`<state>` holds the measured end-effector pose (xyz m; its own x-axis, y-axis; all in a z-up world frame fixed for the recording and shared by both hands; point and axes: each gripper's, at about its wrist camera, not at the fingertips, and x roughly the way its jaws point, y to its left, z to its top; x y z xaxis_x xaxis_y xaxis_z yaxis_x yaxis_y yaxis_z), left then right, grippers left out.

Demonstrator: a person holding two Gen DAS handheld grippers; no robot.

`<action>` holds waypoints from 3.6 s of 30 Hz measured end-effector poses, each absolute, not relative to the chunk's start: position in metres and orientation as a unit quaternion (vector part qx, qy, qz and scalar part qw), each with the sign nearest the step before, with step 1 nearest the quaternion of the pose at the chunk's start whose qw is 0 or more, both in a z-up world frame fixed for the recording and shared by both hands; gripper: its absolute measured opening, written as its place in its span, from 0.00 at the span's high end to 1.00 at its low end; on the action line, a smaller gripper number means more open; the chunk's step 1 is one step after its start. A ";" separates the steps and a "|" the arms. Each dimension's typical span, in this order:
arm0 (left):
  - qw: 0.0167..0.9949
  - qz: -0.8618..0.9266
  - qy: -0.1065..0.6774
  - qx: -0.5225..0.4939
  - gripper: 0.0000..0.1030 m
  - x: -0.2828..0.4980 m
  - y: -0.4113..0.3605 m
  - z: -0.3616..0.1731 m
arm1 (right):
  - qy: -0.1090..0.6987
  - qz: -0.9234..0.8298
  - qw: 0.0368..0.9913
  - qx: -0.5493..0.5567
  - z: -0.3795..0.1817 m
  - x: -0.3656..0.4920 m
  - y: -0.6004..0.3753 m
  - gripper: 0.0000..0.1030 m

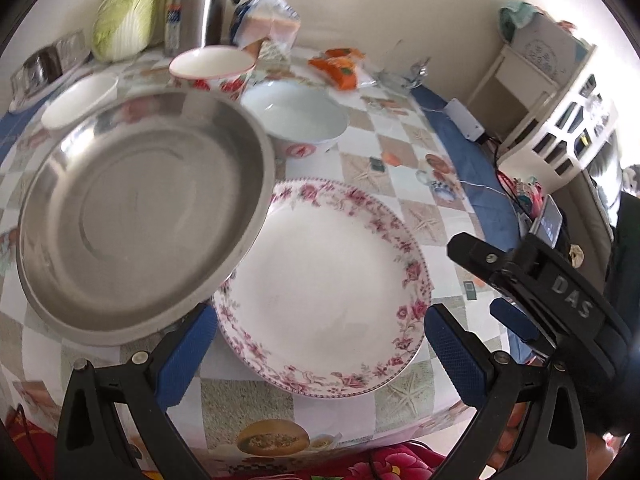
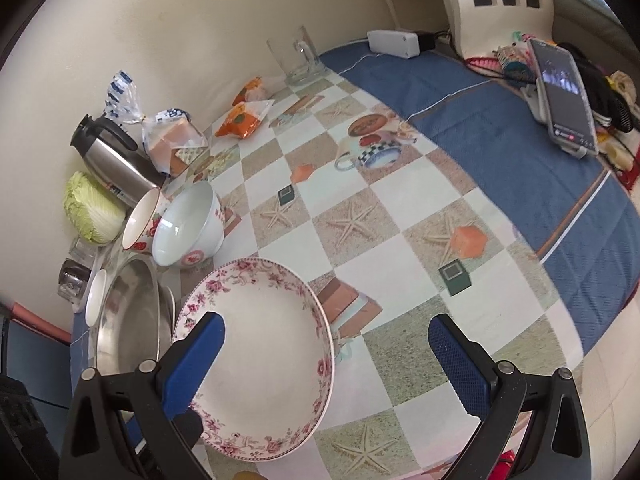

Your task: Organize plates and bowls

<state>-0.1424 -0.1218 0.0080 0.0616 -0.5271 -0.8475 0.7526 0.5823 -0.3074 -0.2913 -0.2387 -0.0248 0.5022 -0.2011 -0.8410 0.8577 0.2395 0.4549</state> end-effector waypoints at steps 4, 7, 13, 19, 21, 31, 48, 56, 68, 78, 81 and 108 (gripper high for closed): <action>0.711 -0.419 0.556 0.100 0.00 -0.134 -0.120 -0.008 | 0.337 -0.365 0.705 0.506 -0.031 -0.289 -0.238 0.05; 0.697 -0.407 0.582 0.092 0.01 -0.130 -0.119 -0.020 | 0.351 -0.359 0.693 0.518 -0.041 -0.287 -0.239 0.12; 0.692 -0.385 0.606 0.078 0.19 -0.121 -0.115 -0.032 | 0.368 -0.341 0.680 0.534 -0.056 -0.280 -0.238 0.21; 0.682 -0.370 0.629 0.055 0.38 -0.111 -0.111 -0.042 | 0.367 -0.326 0.679 0.546 -0.062 -0.276 -0.237 0.42; 0.684 -0.365 0.630 0.050 0.42 -0.110 -0.111 -0.042 | 0.363 -0.315 0.679 0.554 -0.064 -0.275 -0.237 0.55; 0.689 -0.345 0.637 0.019 0.68 -0.096 -0.108 -0.047 | 0.373 -0.300 0.654 0.586 -0.085 -0.276 -0.237 0.90; 0.680 -0.358 0.639 0.034 0.83 -0.103 -0.115 -0.049 | 0.380 -0.340 0.643 0.572 -0.080 -0.293 -0.239 0.90; 0.668 -0.391 0.631 0.053 0.83 -0.114 -0.132 -0.049 | 0.360 -0.352 0.630 0.591 -0.084 -0.315 -0.245 0.90; 0.673 -0.395 0.625 0.021 0.83 -0.106 -0.139 -0.053 | 0.335 -0.342 0.628 0.613 -0.093 -0.328 -0.254 0.90; 0.675 -0.398 0.621 0.012 0.83 -0.104 -0.148 -0.055 | 0.323 -0.339 0.629 0.621 -0.095 -0.333 -0.258 0.89; 0.675 -0.399 0.620 0.011 0.83 -0.103 -0.151 -0.055 | 0.319 -0.337 0.630 0.623 -0.096 -0.335 -0.259 0.89; 0.688 -0.418 0.591 0.046 0.84 -0.107 -0.160 -0.051 | 0.314 -0.351 0.640 0.607 -0.096 -0.330 -0.262 0.88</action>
